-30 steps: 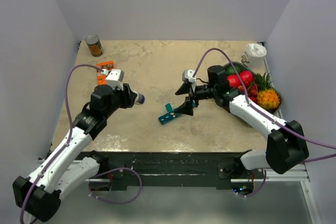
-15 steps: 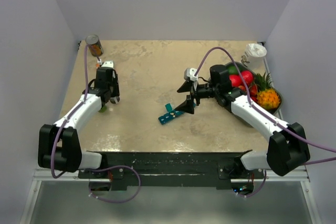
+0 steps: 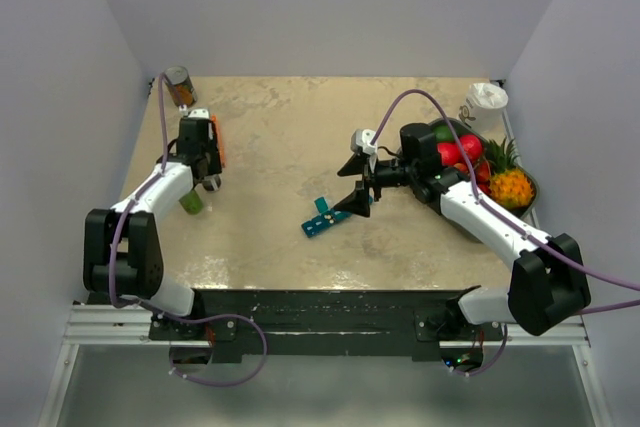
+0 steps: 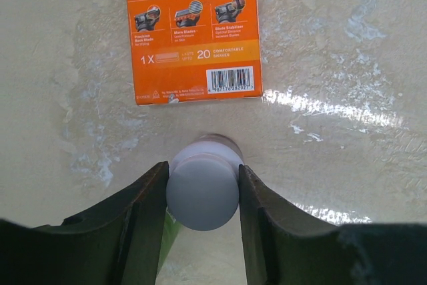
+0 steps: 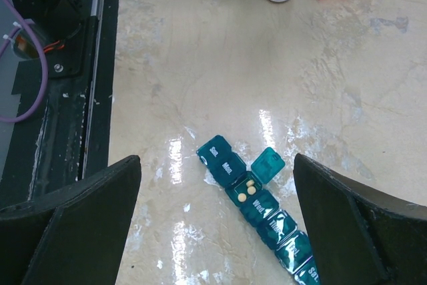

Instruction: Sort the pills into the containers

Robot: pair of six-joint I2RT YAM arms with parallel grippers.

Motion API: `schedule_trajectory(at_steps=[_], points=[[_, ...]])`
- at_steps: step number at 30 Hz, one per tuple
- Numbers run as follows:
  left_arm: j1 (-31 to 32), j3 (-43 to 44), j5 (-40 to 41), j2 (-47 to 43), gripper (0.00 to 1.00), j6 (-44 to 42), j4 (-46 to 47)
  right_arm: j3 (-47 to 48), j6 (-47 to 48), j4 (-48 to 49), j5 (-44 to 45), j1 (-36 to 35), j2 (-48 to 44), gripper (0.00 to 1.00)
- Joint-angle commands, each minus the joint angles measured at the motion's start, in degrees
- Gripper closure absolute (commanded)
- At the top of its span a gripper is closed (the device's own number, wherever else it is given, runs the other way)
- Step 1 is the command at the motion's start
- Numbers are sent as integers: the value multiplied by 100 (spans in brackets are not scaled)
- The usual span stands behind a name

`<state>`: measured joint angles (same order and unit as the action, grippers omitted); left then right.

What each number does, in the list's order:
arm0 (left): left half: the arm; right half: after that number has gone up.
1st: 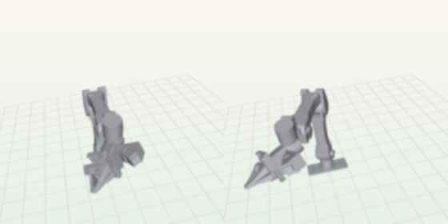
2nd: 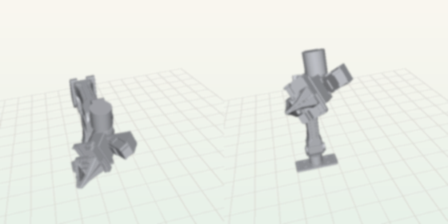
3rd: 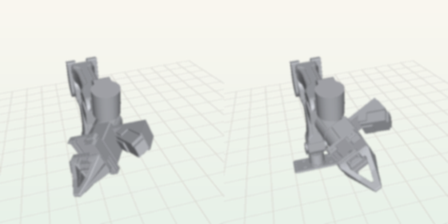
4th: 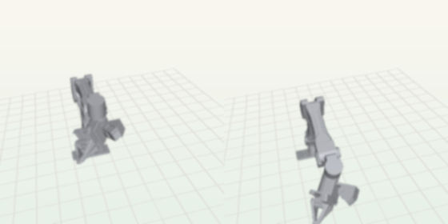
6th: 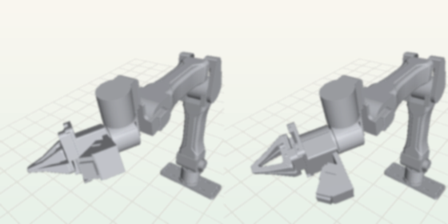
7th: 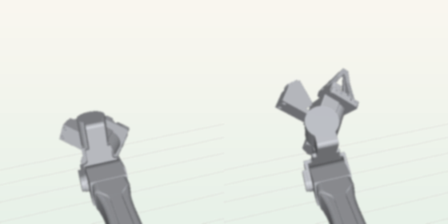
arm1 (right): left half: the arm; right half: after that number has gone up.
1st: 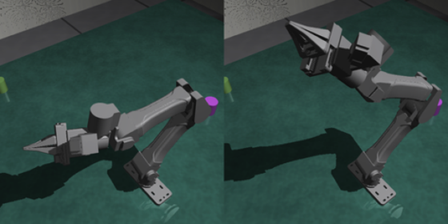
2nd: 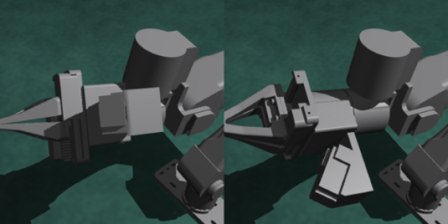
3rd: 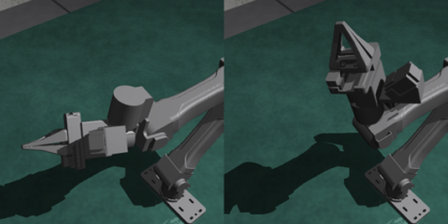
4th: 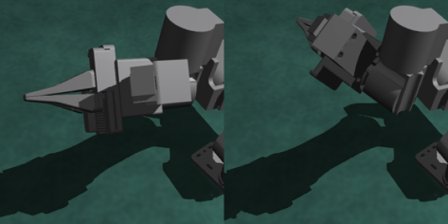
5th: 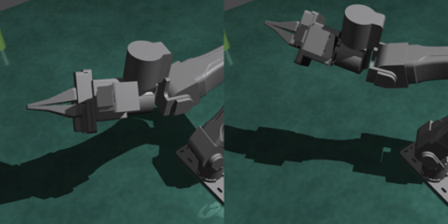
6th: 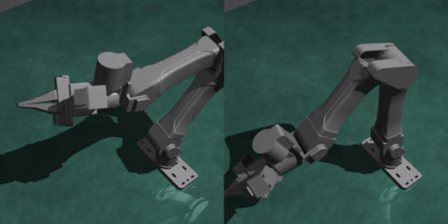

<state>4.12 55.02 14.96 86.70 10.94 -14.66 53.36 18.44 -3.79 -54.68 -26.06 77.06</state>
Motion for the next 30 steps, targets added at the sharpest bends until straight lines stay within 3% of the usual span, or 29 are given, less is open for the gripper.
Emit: schedule_trajectory(at_steps=[1,4,9,12,15,16,19,21,22,25,26,30], points=[[-87,360,51,-73,47,66,130,113,-59,177,36,40,-156,1],[-96,377,68,-222,39,66,95,122,-51,177,36,58,-156,1],[-96,509,33,-442,36,49,-72,122,-59,168,45,66,-147,1],[-96,623,-518,-750,36,5,-169,139,19,116,45,101,-130,1],[-87,510,-2133,-1136,35,-285,-143,166,99,36,219,128,-86,1],[-87,431,-3051,-1329,35,-311,14,174,99,36,273,137,-77,1],[9,-105,-4418,-1602,36,20,531,157,108,36,169,137,19,1],[404,-421,-4598,-1621,37,189,648,209,440,-208,63,137,151,1],[605,-492,-4538,-1569,37,224,666,244,685,-392,10,128,204,1],[1248,-799,-4519,-1463,40,539,980,552,2686,-1841,80,137,545,1],[1362,-887,-4537,-1445,40,671,1121,692,4145,-2758,193,119,643,1],[1451,-1433,-4493,-1357,43,1155,1869,597,6055,-3321,738,23,872,1]])
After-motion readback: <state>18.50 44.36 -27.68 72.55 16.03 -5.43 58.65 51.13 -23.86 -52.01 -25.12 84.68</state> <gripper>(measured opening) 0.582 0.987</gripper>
